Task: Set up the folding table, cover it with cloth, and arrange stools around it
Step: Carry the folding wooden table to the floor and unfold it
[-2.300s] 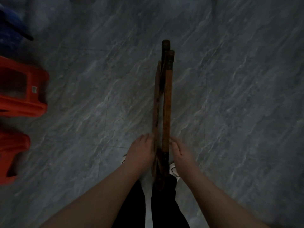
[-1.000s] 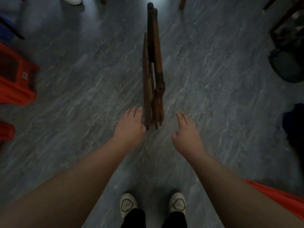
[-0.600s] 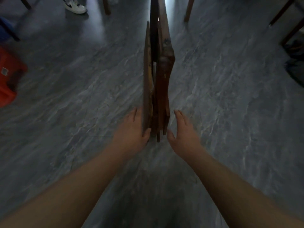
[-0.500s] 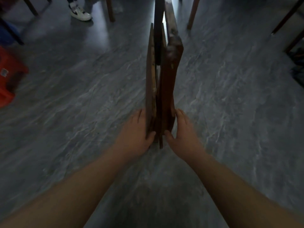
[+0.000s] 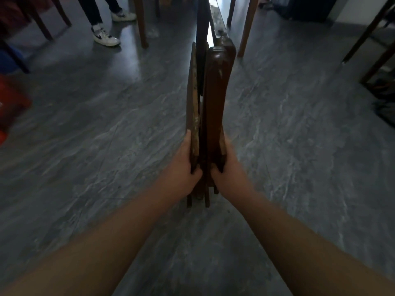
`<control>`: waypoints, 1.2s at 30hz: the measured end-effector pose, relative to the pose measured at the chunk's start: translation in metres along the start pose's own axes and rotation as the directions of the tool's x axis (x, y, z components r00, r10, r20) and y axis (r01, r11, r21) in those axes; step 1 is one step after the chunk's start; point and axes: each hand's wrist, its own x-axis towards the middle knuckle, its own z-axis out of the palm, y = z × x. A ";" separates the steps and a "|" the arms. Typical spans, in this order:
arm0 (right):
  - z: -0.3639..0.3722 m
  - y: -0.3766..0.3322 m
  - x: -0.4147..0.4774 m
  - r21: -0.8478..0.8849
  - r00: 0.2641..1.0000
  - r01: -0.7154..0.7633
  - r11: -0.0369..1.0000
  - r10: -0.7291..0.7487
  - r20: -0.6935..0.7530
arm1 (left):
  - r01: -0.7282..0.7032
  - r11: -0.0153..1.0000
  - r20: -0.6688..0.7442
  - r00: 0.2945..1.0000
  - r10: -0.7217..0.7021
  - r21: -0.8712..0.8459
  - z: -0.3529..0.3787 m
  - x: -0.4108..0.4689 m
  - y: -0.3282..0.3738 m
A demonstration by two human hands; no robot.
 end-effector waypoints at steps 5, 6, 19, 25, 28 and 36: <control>-0.001 0.006 0.001 0.009 0.999 0.001 1.000 -0.001 -0.046 | 0.024 1.000 -0.017 1.000 -0.024 0.000 -0.006 -0.001 0.002; -0.004 0.011 0.001 0.012 0.998 -0.017 1.000 0.017 -0.056 | 0.026 1.000 -0.028 0.999 -0.026 0.016 -0.010 -0.002 0.001; -0.081 0.006 0.006 -0.279 0.999 -0.033 0.960 0.028 -0.021 | 0.076 0.930 0.019 0.996 -0.089 0.361 -0.092 -0.011 0.004; -0.113 -0.027 0.006 -0.354 1.000 -0.027 0.935 0.030 0.003 | 0.132 0.883 0.108 0.974 -0.201 0.451 -0.132 -0.008 0.040; -0.120 -0.042 0.009 -0.385 0.998 -0.047 0.922 0.057 0.015 | 0.127 0.870 0.142 0.965 -0.218 0.477 -0.153 -0.002 0.050; -0.146 -0.068 0.023 -0.532 0.995 -0.022 0.847 0.068 0.067 | 0.145 0.761 0.137 0.946 -0.294 0.633 -0.206 -0.002 0.060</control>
